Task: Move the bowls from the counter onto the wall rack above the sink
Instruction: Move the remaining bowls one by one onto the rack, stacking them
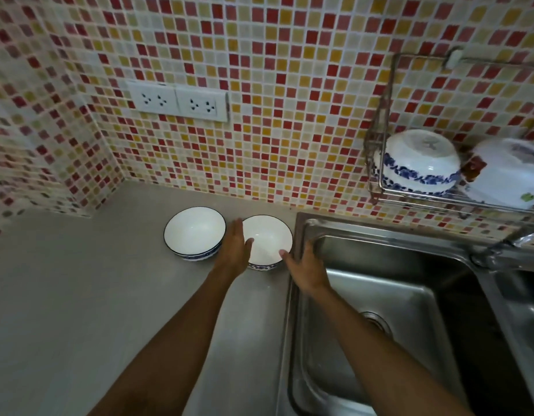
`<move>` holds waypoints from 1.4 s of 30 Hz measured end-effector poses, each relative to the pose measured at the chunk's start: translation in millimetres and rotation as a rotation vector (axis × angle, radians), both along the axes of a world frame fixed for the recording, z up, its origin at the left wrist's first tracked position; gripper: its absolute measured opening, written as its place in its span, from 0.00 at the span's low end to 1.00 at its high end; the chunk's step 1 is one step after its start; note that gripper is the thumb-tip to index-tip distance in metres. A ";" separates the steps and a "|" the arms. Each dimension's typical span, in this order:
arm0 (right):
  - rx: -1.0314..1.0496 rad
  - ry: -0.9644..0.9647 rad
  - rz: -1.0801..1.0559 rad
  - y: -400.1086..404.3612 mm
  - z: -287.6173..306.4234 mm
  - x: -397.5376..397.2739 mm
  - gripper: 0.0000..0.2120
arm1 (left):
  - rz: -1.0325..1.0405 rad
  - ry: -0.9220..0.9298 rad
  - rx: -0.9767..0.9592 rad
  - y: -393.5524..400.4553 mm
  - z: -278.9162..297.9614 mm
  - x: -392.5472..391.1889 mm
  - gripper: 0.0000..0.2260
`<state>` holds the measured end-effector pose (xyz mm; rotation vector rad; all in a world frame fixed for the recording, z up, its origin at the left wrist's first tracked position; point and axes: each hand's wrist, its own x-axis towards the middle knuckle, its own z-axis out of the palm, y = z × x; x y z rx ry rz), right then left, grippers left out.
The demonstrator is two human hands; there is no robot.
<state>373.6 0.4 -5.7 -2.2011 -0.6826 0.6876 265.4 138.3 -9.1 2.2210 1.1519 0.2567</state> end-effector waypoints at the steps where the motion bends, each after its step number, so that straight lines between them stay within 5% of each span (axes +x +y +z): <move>1: 0.004 0.022 -0.012 5.8 -2.6 -2.4 0.39 | 0.001 -0.006 -0.006 4.9 -1.9 2.3 0.26; 5: -0.049 0.091 -0.070 23.3 -15.6 -9.6 0.36 | 0.003 -0.050 -0.054 19.4 -13.7 6.5 0.27; 10: -0.036 0.198 -0.158 37.9 -27.9 -12.7 0.26 | 0.067 -0.342 -0.221 24.9 -31.4 5.3 0.28; 16: 0.033 0.361 -0.237 53.6 -67.9 -5.1 0.34 | 0.163 -0.332 -0.354 24.9 -40.5 10.3 0.29; 20: 0.037 0.398 -0.280 53.3 -42.9 -13.7 0.21 | 0.186 -0.323 -0.376 25.3 -38.9 11.8 0.29; 25: 0.061 0.403 -0.278 47.8 -35.1 -16.7 0.21 | 0.185 -0.359 -0.305 13.3 -33.5 8.0 0.29; 37: 0.217 0.471 -0.368 -34.4 -11.3 -13.9 0.17 | 0.103 -0.558 -0.320 -49.5 -0.4 7.5 0.18; 42: 0.264 0.451 -0.390 -92.7 15.5 4.8 0.15 | 0.067 -0.583 -0.549 -92.6 26.1 31.7 0.17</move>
